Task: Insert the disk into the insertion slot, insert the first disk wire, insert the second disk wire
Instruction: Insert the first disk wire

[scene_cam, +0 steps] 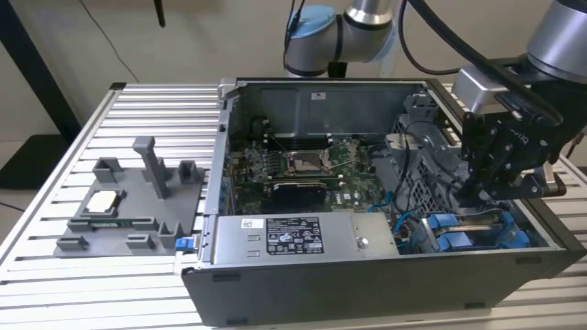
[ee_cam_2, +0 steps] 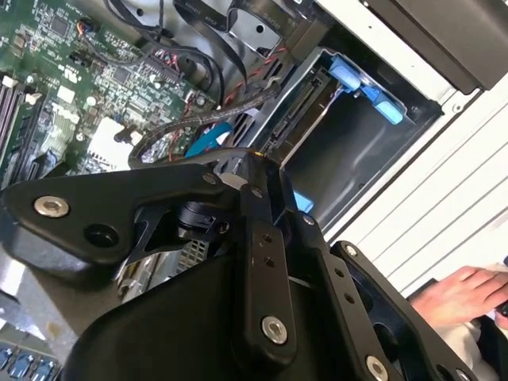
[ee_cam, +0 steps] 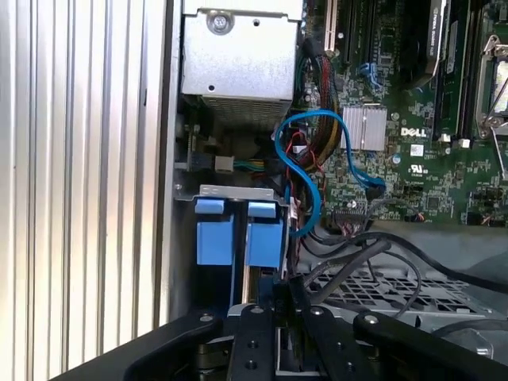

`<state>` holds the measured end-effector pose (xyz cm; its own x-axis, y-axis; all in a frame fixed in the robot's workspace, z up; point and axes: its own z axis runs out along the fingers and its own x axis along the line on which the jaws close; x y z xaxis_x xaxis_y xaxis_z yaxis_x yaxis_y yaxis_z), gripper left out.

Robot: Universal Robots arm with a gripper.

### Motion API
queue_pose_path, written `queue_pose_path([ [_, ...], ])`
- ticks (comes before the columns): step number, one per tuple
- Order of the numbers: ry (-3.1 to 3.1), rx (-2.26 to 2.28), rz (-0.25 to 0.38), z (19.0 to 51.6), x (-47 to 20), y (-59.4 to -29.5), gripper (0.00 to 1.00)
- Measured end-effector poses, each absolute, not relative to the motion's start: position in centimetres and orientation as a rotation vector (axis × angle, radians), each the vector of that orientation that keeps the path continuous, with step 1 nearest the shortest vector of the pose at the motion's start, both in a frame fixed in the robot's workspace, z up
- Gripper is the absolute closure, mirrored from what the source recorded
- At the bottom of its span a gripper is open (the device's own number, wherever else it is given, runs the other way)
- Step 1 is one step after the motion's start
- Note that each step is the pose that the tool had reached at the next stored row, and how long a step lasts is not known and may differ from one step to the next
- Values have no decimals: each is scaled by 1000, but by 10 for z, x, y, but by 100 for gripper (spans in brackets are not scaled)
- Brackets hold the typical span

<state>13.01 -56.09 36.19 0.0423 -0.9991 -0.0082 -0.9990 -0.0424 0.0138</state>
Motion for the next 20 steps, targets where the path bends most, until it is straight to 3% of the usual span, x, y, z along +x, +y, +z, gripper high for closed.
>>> queue_pose_path([
  [20, -2170, 2260, -30, 358, 138, -563, 81],
])
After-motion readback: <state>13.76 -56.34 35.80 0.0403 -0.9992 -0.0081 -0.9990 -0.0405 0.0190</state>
